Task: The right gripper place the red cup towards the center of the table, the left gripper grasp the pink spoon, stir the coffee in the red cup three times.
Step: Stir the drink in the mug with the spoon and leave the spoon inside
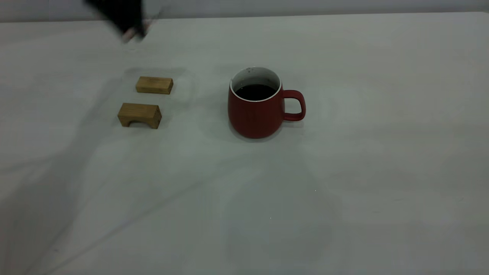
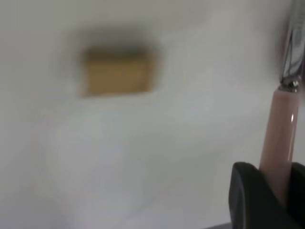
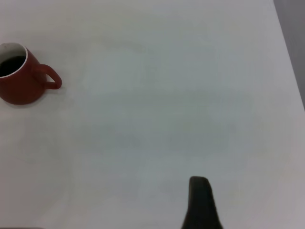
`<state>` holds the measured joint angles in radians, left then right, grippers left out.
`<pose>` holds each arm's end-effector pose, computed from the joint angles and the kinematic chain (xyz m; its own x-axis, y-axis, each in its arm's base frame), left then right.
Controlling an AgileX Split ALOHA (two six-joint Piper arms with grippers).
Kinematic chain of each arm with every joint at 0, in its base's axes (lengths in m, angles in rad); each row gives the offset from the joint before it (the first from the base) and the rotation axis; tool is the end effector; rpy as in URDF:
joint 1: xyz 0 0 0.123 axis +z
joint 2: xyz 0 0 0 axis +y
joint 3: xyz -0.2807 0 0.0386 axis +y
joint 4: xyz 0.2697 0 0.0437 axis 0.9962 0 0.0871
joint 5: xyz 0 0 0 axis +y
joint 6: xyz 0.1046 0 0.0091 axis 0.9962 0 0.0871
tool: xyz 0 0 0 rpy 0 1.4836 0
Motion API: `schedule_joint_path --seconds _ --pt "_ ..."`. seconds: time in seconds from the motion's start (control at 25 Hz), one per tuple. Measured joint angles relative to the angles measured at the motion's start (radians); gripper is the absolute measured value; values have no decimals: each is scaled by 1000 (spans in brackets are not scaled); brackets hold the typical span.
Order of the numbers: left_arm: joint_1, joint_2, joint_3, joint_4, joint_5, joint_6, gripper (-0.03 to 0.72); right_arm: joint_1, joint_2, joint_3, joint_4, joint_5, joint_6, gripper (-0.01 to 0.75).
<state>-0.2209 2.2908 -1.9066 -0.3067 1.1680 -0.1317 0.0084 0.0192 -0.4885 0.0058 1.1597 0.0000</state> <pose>0.4745 -0.1365 0.1479 -0.9985 -0.0243 -0.0494 -0.0085 0.9546 -0.2978 0.0273 0.0008 0.2683 -0.5673 -0.0024 -0.8235 -0.0115 0.9999 0.0049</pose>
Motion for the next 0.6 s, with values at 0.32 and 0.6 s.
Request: schedule_joint_path --seconds 0.32,0.6 --pt "-13 -8 -45 -486 0 -236 175 0 0 0 0 1 0 591" --pt "-66 6 -45 -577 0 -491 175 0 0 0 0 1 0 591"
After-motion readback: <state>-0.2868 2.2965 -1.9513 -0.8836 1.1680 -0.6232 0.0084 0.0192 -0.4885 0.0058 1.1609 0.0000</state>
